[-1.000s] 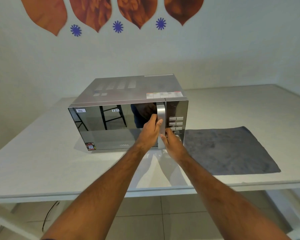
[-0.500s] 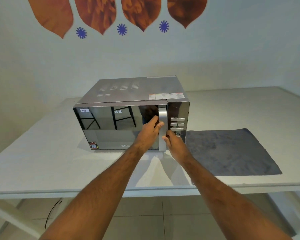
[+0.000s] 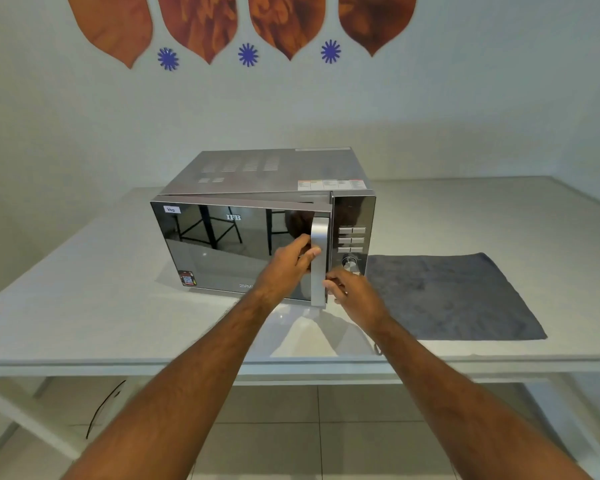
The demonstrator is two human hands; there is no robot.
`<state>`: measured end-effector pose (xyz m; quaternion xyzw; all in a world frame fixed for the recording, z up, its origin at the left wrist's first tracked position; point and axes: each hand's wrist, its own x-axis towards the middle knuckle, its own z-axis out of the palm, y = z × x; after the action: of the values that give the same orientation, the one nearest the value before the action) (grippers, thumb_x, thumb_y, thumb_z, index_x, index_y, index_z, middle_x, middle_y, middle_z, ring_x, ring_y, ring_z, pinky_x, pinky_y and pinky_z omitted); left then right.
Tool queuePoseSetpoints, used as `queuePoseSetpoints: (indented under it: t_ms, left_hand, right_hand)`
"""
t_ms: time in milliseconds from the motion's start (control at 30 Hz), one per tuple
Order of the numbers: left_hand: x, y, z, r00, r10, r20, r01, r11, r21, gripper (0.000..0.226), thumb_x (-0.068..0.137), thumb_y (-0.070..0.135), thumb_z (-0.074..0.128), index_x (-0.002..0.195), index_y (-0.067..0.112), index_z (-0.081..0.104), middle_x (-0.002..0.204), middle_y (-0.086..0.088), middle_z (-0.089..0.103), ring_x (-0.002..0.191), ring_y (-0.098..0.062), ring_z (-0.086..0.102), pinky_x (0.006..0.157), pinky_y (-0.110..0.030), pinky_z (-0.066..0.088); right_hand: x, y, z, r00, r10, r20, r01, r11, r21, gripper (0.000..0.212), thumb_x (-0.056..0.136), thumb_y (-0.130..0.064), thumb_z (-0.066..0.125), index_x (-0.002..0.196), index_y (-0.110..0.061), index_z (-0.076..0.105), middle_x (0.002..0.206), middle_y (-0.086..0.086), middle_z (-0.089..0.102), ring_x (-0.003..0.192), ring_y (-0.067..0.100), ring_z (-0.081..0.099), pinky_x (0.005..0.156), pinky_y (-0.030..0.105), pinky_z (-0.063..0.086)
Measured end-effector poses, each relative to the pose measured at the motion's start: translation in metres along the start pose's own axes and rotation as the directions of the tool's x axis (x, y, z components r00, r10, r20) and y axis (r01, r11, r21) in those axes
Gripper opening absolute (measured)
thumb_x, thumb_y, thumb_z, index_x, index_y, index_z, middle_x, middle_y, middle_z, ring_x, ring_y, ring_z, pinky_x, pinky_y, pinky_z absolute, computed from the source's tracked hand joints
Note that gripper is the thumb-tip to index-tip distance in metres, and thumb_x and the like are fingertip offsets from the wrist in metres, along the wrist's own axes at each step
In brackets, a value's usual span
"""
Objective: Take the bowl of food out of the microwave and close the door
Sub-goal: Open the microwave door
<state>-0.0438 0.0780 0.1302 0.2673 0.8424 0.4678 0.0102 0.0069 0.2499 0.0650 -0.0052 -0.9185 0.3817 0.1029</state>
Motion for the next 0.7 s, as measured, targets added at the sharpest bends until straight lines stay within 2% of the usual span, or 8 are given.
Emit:
queuePoseSetpoints:
  t_ms: [133, 233, 300, 367, 433, 533, 600, 700]
  left_hand:
    - [-0.016, 0.0, -0.006, 1.0, 0.008, 0.018, -0.007, 0.999, -0.034, 0.029, 0.11, 0.037, 0.054, 0.133, 0.022, 0.06, 0.133, -0.006, 0.072, 0.121, -0.021, 0.071, 0.104, -0.046, 0.061]
    - [-0.031, -0.001, -0.015, 0.999, -0.004, 0.036, 0.007, 0.996, -0.087, 0.026, 0.109, 0.036, 0.056, 0.131, 0.023, 0.062, 0.131, -0.004, 0.074, 0.118, -0.018, 0.073, 0.103, -0.043, 0.062]
    - [-0.044, -0.004, -0.021, 0.999, -0.01, 0.053, 0.017, 0.992, -0.121, 0.024, 0.108, 0.035, 0.057, 0.13, 0.025, 0.063, 0.129, -0.001, 0.074, 0.118, -0.016, 0.074, 0.102, -0.04, 0.062]
    - [-0.058, -0.007, -0.027, 0.998, -0.016, 0.067, 0.028, 0.984, -0.178, 0.019, 0.108, 0.034, 0.058, 0.126, 0.031, 0.065, 0.124, 0.007, 0.076, 0.114, -0.011, 0.076, 0.099, -0.033, 0.063]
    - [-0.075, -0.009, -0.035, 0.997, -0.031, 0.072, 0.047, 0.969, -0.242, 0.016, 0.107, 0.032, 0.06, 0.122, 0.034, 0.067, 0.118, 0.013, 0.079, 0.111, -0.008, 0.077, 0.095, -0.028, 0.064]
    - [-0.099, -0.011, -0.045, 0.995, -0.065, 0.07, 0.084, 0.949, -0.304, 0.02, 0.103, 0.036, 0.063, 0.121, 0.033, 0.071, 0.115, 0.015, 0.081, 0.111, -0.008, 0.077, 0.094, -0.028, 0.064]
    - [-0.114, -0.014, -0.052, 0.994, -0.095, 0.062, 0.109, 0.942, -0.317, 0.029, 0.099, 0.041, 0.065, 0.124, 0.032, 0.074, 0.117, 0.016, 0.081, 0.111, -0.009, 0.078, 0.096, -0.031, 0.064]
    - [-0.135, -0.02, -0.067, 0.99, -0.131, 0.061, 0.144, 0.932, -0.332, 0.034, 0.101, 0.038, 0.067, 0.129, 0.022, 0.077, 0.12, 0.007, 0.082, 0.113, -0.017, 0.078, 0.096, -0.034, 0.064]
  right_hand:
    - [-0.017, 0.011, -0.012, 1.0, 0.013, 0.002, -0.013, 1.0, -0.005, 0.019, 0.103, -0.034, 0.059, 0.116, -0.022, 0.066, 0.109, 0.003, 0.071, 0.095, 0.019, 0.07, 0.085, 0.045, 0.064]
    - [-0.026, 0.018, -0.019, 1.0, 0.03, -0.004, -0.03, 0.999, -0.013, 0.011, 0.102, -0.036, 0.061, 0.109, -0.029, 0.064, 0.105, -0.007, 0.069, 0.096, 0.016, 0.07, 0.081, 0.037, 0.063]
    - [-0.032, 0.02, -0.021, 0.999, 0.047, -0.002, -0.047, 0.999, -0.02, 0.015, 0.101, -0.04, 0.061, 0.112, -0.03, 0.064, 0.109, -0.01, 0.068, 0.1, 0.013, 0.069, 0.081, 0.032, 0.059]
    - [-0.036, 0.024, -0.018, 0.996, 0.084, 0.011, -0.083, 0.996, -0.037, 0.026, 0.102, -0.044, 0.059, 0.121, -0.027, 0.063, 0.12, -0.006, 0.069, 0.103, 0.011, 0.066, 0.083, 0.031, 0.056]
    - [-0.039, 0.024, -0.013, 0.991, 0.121, 0.065, -0.115, 0.99, -0.079, 0.037, 0.103, -0.045, 0.056, 0.132, -0.023, 0.059, 0.135, 0.0, 0.065, 0.113, 0.015, 0.063, 0.09, 0.035, 0.054]
    - [-0.042, 0.026, -0.003, 0.967, 0.187, 0.176, -0.149, 0.967, -0.208, 0.048, 0.105, -0.044, 0.051, 0.146, -0.018, 0.049, 0.154, 0.006, 0.051, 0.136, 0.027, 0.053, 0.109, 0.043, 0.047]
    - [-0.044, 0.028, 0.006, 0.953, 0.172, 0.25, -0.09, 0.947, -0.307, 0.054, 0.108, -0.041, 0.046, 0.154, -0.013, 0.042, 0.163, 0.01, 0.041, 0.146, 0.029, 0.042, 0.118, 0.043, 0.038]
    - [-0.047, 0.028, 0.024, 0.933, 0.12, 0.339, 0.038, 0.904, -0.425, 0.061, 0.11, -0.041, 0.038, 0.162, -0.011, 0.026, 0.172, 0.009, 0.021, 0.158, 0.03, 0.02, 0.128, 0.046, 0.019]
